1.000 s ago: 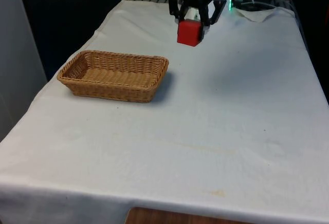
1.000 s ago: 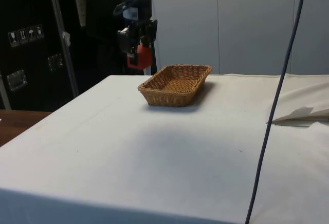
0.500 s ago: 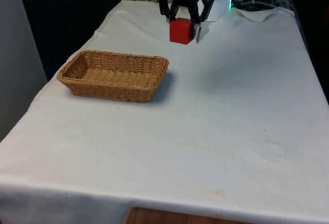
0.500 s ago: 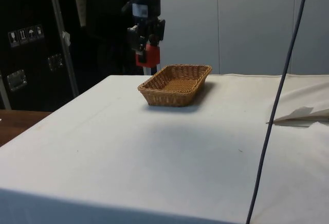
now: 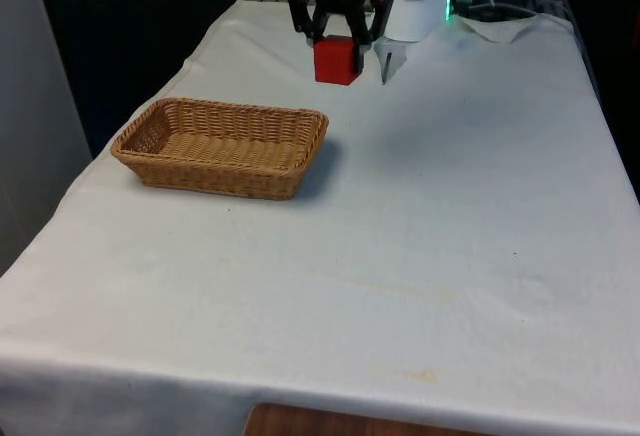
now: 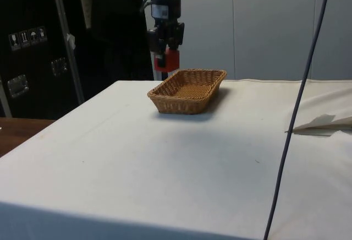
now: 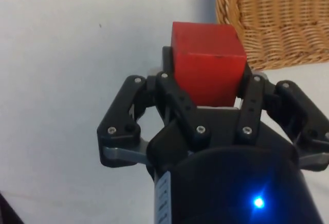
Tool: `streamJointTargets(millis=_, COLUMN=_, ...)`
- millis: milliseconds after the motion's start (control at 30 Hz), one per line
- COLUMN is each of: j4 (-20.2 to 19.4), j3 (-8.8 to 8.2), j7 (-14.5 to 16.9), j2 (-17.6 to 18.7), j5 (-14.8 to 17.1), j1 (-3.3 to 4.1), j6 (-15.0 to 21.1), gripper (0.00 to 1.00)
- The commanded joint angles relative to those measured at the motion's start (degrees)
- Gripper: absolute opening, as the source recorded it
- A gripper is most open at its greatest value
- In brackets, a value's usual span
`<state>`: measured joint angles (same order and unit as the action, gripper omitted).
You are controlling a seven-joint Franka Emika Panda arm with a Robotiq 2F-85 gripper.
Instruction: Pick up the cube and place it into the basket.
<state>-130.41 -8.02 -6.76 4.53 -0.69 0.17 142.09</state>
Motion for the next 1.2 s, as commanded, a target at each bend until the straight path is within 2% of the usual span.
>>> streamJointTargets(millis=0, j4=-0.8, j3=-0.23, j7=1.9, j2=-0.5, j5=1.5, j1=-0.29, j6=0.6, gripper=0.0)
streamJointTargets(millis=200, j4=-1.6, j3=-2.35, j7=6.0, j2=-0.5, j5=3.0, j1=-0.34, j6=0.6, gripper=0.0)
streamJointTargets(millis=233, j4=-1.1, j3=-2.52, j7=4.8, j2=-0.2, j5=1.9, j1=-0.11, j6=0.0, gripper=0.0)
streamJointTargets(millis=267, j4=-1.7, j3=-2.64, j7=6.4, j2=-0.4, j5=3.2, j1=-0.34, j6=0.6, gripper=0.0)
streamJointTargets(millis=500, j4=-1.8, j3=-4.98, j7=11.0, j2=0.9, j5=5.1, j1=-0.4, j6=0.7, gripper=0.0)
streamJointTargets(millis=533, j4=-1.7, j3=-5.27, j7=10.1, j2=0.8, j5=4.0, j1=-0.17, j6=0.1, gripper=0.0)
streamJointTargets(millis=567, j4=-1.7, j3=-5.27, j7=11.6, j2=1.1, j5=5.3, j1=-0.46, j6=0.8, gripper=0.0)
streamJointTargets(millis=667, j4=-1.4, j3=-6.47, j7=13.5, j2=2.2, j5=5.7, j1=-0.52, j6=1.1, gripper=0.0)
streamJointTargets(millis=767, j4=-0.9, j3=-7.33, j7=14.8, j2=3.2, j5=6.1, j1=-0.52, j6=1.2, gripper=0.0)
streamJointTargets(millis=800, j4=-0.9, j3=-7.73, j7=14.0, j2=3.0, j5=5.1, j1=-0.17, j6=0.9, gripper=0.0)
streamJointTargets(millis=833, j4=-0.6, j3=-7.68, j7=15.4, j2=3.6, j5=6.2, j1=-0.57, j6=1.3, gripper=0.0)
streamJointTargets(millis=1133, j4=2.6, j3=-10.6, j7=19.8, j2=8.5, j5=7.6, j1=-0.86, j6=1.1, gripper=0.0)
streamJointTargets(millis=1167, j4=2.4, j3=-10.94, j7=18.7, j2=8.2, j5=6.6, j1=-0.4, j6=0.9, gripper=0.0)
